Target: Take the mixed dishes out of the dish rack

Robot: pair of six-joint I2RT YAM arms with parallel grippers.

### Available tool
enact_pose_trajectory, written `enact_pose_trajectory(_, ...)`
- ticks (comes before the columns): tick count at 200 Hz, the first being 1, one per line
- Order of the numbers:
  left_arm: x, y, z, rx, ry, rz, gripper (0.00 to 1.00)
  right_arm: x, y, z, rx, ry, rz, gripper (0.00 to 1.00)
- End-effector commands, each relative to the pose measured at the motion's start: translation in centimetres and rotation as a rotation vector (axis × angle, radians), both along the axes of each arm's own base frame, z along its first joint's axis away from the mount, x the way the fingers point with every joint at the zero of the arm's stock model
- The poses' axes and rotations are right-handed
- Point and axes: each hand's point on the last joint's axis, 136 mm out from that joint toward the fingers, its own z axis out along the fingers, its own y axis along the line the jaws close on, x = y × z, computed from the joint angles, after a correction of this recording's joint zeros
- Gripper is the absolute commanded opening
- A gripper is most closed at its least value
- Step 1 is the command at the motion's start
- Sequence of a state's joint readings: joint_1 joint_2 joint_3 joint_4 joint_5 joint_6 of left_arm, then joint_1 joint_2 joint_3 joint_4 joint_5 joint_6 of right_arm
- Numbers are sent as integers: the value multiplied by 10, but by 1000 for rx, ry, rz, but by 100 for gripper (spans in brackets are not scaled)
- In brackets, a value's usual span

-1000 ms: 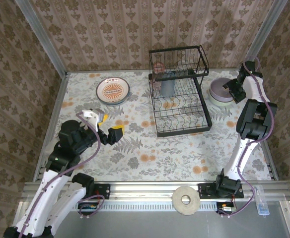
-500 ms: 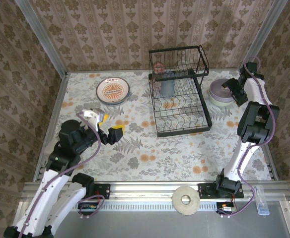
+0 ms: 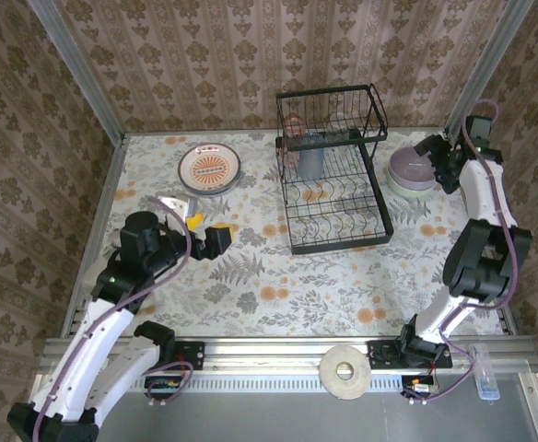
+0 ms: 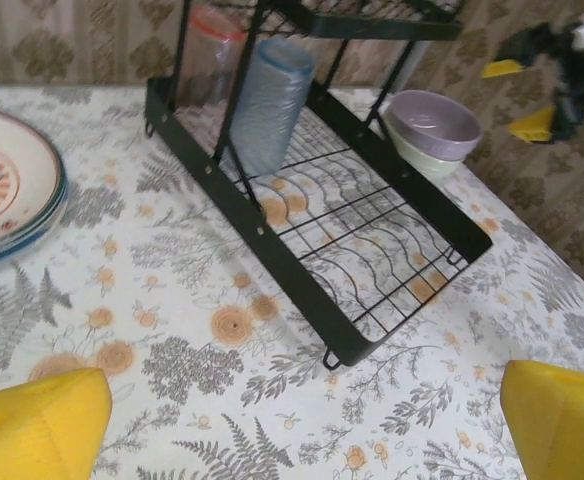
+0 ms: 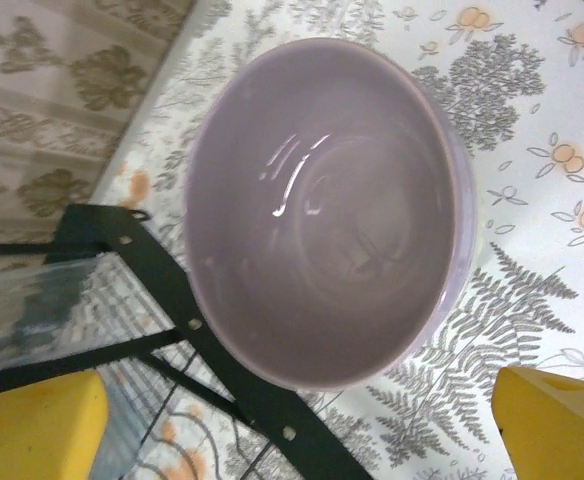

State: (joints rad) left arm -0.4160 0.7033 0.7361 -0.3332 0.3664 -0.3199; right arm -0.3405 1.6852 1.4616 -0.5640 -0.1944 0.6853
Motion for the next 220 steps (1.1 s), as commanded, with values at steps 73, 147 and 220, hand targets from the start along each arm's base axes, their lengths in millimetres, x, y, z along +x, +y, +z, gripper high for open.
enact_pose_trajectory(73, 25, -43, -52, 176, 247, 60, 100, -61, 89, 56, -106, -356, 167, 100)
enact_pose_trajectory(147, 66, -117, -111, 314, 392, 43, 84, -116, 153, 36, -220, -547, 404, 100)
enact_pose_trajectory(220, 109, -141, -153, 405, 481, 136, 76, -149, 189, 17, -283, -658, 571, 100)
